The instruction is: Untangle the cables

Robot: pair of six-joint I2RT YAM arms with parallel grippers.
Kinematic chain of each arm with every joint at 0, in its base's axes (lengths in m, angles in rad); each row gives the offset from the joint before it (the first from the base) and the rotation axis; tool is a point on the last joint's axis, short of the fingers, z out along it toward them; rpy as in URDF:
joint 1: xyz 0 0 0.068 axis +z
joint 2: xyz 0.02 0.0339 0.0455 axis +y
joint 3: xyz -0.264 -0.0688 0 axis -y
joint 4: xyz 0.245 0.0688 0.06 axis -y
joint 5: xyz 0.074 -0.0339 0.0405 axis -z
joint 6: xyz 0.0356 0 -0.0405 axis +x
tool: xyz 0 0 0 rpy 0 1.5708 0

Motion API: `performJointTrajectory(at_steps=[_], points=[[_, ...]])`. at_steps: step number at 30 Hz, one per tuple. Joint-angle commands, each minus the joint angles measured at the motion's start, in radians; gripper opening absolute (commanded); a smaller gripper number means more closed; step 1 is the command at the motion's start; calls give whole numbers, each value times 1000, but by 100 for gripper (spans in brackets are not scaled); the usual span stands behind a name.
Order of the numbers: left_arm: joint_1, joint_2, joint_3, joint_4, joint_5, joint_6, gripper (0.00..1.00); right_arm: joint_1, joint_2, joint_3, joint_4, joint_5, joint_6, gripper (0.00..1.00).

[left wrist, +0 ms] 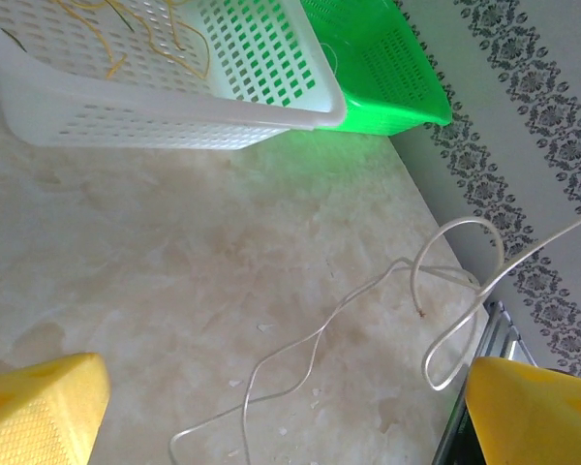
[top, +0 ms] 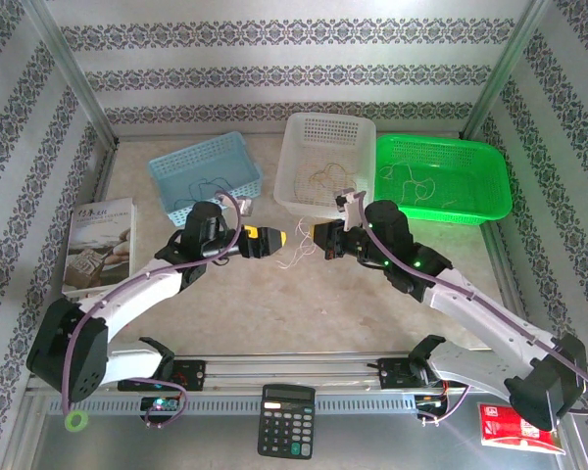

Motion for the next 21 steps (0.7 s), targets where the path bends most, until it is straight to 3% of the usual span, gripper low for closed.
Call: performJointTrajectory(at_steps=[1,9,21], points=[[-24,19,28,71,-8,27,93,14,-25,37,-8,-18,9,0],[-36,62,18,173,17,-30,83,25,-30,45,-11,-29,7,0],[-28,64,-11,352,215,-111,75,27,-35,49,-8,-95,-14,0]])
